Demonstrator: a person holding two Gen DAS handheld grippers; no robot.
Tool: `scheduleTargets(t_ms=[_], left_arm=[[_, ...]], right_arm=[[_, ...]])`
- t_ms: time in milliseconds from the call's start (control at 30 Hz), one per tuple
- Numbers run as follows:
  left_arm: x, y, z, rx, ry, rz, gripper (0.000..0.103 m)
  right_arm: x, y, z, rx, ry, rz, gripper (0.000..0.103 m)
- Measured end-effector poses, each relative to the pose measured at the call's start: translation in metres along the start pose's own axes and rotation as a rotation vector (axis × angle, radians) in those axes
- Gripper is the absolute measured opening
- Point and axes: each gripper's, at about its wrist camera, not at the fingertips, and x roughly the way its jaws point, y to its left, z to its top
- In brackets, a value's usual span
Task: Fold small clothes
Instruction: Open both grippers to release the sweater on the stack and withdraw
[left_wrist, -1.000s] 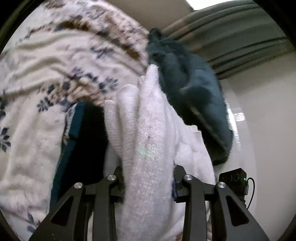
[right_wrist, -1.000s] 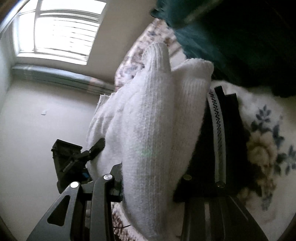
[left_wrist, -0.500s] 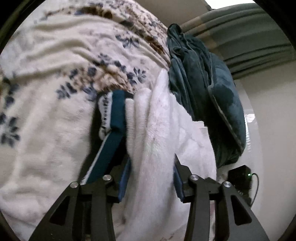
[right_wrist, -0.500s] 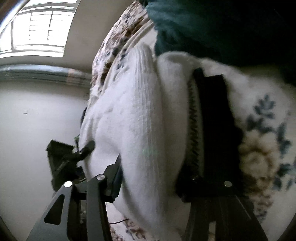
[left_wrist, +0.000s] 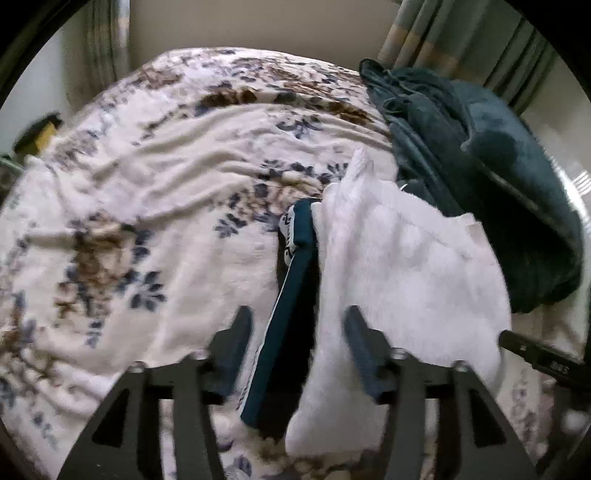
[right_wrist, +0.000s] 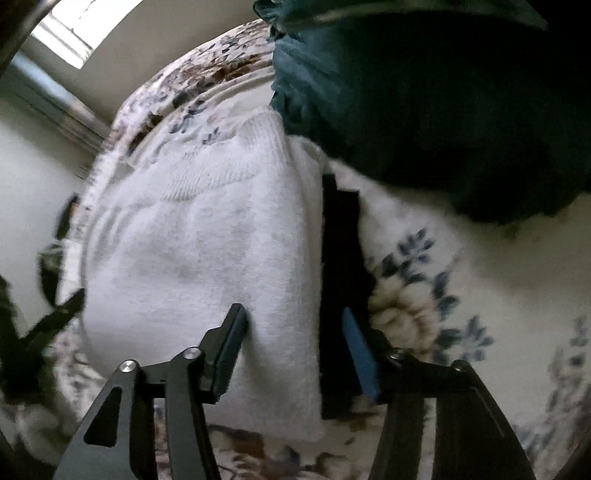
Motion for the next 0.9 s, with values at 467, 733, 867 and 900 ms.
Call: scheduleTargets(t_ms=[467,733,867,900], left_arm=[[-0.053,-0.053,-0.047,0.076,0.019,0.161,0.099],[-0.141,-0.072,-0.059,0.098,-0.045,0.165,0.099],[-0.197,-0.081,-0.068,0.114,-0.080,0.160,0.099],[-0.217,-0.085,-0.072,0.121,-0.098,0.162,0.099]], right_arm=[[-0.078,0.033,-0.062,-0.077,-0.093,-0.285,0.103],[-0.182,0.038,-0.091,-0.050,-0.189,-0.295,0.103],[-0.246,0.045,-0.112,-0.042,-0.235,-0.289,0.103],[-0.264,0.047,-0.119,-0.042,-0.249,-0.289,0.103]])
